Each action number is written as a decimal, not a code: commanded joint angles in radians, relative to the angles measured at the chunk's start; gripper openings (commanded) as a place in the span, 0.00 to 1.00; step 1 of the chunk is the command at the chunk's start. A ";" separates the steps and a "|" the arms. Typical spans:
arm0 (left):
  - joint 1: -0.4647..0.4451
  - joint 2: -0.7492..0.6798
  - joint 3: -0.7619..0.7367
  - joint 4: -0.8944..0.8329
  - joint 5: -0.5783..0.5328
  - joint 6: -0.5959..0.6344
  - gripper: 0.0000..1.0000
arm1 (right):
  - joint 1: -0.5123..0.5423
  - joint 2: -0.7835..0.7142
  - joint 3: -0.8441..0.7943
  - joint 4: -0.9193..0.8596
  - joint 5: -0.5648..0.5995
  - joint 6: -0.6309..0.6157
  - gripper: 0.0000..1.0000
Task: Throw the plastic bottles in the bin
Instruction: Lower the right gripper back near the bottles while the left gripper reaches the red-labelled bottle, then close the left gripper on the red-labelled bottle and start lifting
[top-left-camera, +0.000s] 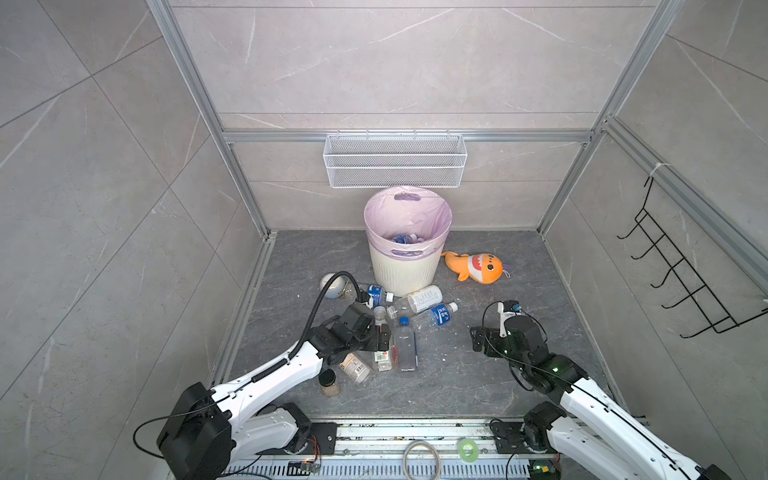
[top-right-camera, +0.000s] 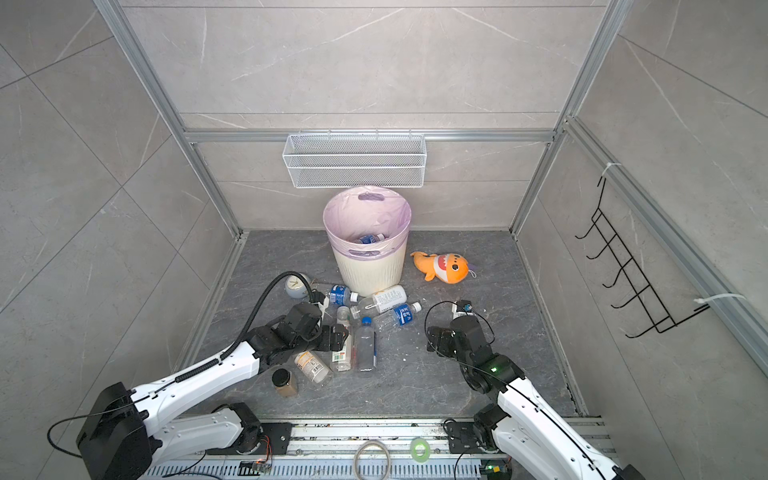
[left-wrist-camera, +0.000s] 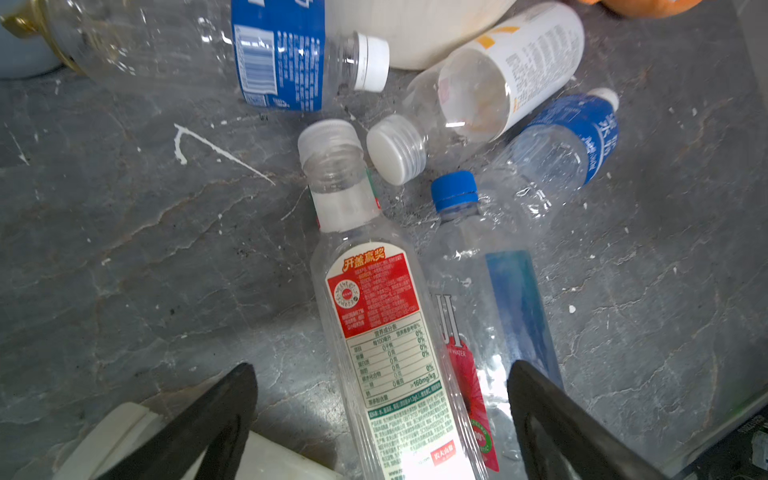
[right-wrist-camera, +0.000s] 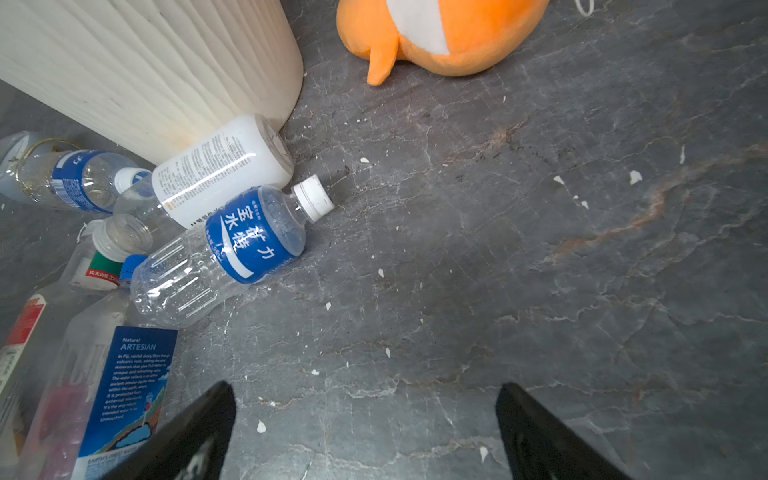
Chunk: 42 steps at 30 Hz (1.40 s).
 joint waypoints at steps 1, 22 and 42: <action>-0.022 0.037 0.041 -0.059 -0.039 -0.055 0.94 | 0.005 -0.010 -0.017 0.040 0.026 0.014 1.00; -0.041 0.197 0.046 0.040 -0.029 -0.088 0.79 | 0.008 -0.013 -0.019 0.038 0.028 0.018 1.00; -0.042 0.281 0.071 0.069 -0.025 -0.063 0.62 | 0.010 0.006 -0.014 0.038 0.027 0.017 1.00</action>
